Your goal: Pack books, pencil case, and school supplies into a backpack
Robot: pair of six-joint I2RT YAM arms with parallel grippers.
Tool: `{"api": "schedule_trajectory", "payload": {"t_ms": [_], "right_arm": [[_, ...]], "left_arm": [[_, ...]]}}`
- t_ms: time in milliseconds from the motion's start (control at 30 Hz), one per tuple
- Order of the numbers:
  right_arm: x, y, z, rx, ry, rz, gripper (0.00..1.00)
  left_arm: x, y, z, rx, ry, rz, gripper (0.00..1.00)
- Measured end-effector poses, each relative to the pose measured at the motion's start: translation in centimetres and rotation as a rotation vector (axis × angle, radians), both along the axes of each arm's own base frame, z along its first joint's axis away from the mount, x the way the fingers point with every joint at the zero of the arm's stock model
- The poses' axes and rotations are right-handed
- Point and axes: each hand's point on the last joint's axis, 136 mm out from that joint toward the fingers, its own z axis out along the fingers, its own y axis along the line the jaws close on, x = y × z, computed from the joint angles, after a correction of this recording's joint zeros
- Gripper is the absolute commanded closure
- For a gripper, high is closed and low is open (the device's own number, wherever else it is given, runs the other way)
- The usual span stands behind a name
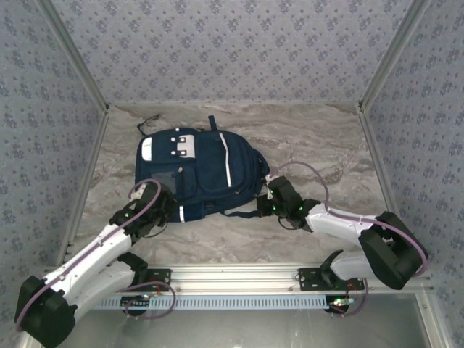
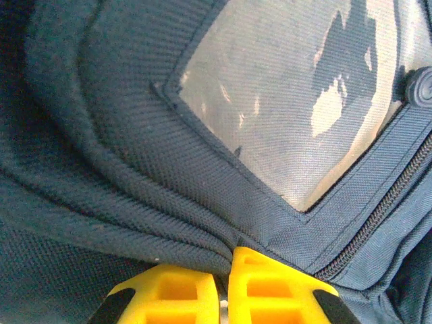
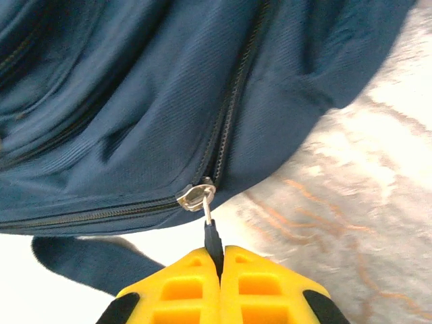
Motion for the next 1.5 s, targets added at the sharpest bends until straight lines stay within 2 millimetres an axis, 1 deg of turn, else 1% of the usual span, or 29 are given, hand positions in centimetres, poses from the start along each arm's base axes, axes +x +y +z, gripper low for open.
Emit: {"api": "schedule_trajectory", "payload": {"t_ms": [133, 233, 367, 500, 600, 667, 767, 833, 867, 967, 1033, 1133, 1233, 1300, 1333, 1400, 1433, 1500], "right_arm": [[1.1, -1.2, -0.2, -0.005, 0.004, -0.047, 1.0], [1.4, -1.4, -0.1, -0.005, -0.002, -0.052, 1.0], [1.2, -1.3, 0.0, -0.007, -0.013, -0.046, 1.0], [0.3, -1.1, 0.2, -0.016, -0.032, -0.03, 1.0], [-0.8, -1.1, 0.3, -0.026, -0.053, -0.017, 1.0], [-1.6, -1.2, 0.4, -0.027, -0.064, -0.008, 1.0], [-2.9, -1.3, 0.3, -0.028, -0.078, 0.005, 1.0], [-3.7, -1.1, 0.3, -0.029, -0.081, 0.022, 1.0], [-4.1, -0.9, 0.4, -0.027, -0.083, 0.034, 1.0], [-5.2, 0.1, 0.7, -0.017, -0.087, 0.073, 1.0], [-5.8, 0.7, 0.7, -0.011, -0.085, 0.096, 1.0], [-6.2, 1.3, 0.9, 0.009, -0.082, 0.106, 1.0], [-6.1, 1.6, 0.8, 0.031, -0.078, 0.101, 1.0], [-6.0, 1.9, 0.7, 0.044, -0.073, 0.094, 1.0], [-5.9, 2.0, 0.7, 0.054, -0.072, 0.09, 1.0], [-5.9, 2.3, 0.6, 0.075, -0.068, 0.082, 1.0], [-5.9, 2.5, 0.4, 0.084, -0.062, 0.078, 1.0], [-5.9, 2.9, 0.3, 0.098, -0.056, 0.078, 1.0]], "left_arm": [[0.5, -0.7, 0.1, 0.002, 0.01, -0.025, 0.92], [0.8, -1.0, 0.0, 0.014, 0.014, -0.047, 0.9], [1.4, -1.2, -0.2, 0.054, 0.034, -0.074, 0.87], [2.6, -1.6, -0.1, 0.123, 0.077, -0.12, 0.82], [4.4, -2.4, 0.1, 0.203, 0.141, -0.177, 0.81], [6.0, -3.2, 0.2, 0.246, 0.179, -0.208, 0.81], [9.0, -4.8, 0.2, 0.277, 0.203, -0.248, 0.8], [11.1, -6.0, 0.4, 0.278, 0.199, -0.274, 0.77], [12.1, -6.6, 0.7, 0.273, 0.191, -0.282, 0.75], [14.4, -7.8, 2.0, 0.23, 0.152, -0.305, 0.62], [15.1, -8.1, 2.8, 0.205, 0.125, -0.314, 0.56], [14.5, -7.9, 3.6, 0.164, 0.1, -0.322, 0.54], [11.7, -7.4, 3.6, 0.098, 0.09, -0.322, 0.52], [9.0, -7.3, 2.9, 0.037, 0.093, -0.32, 0.49], [7.7, -7.6, 2.4, 0.007, 0.096, -0.32, 0.44], [5.4, -8.6, 1.3, -0.055, 0.099, -0.333, 0.36], [4.4, -9.3, 0.6, -0.09, 0.101, -0.338, 0.34], [2.9, -10.5, -0.7, -0.143, 0.11, -0.351, 0.34]]}}
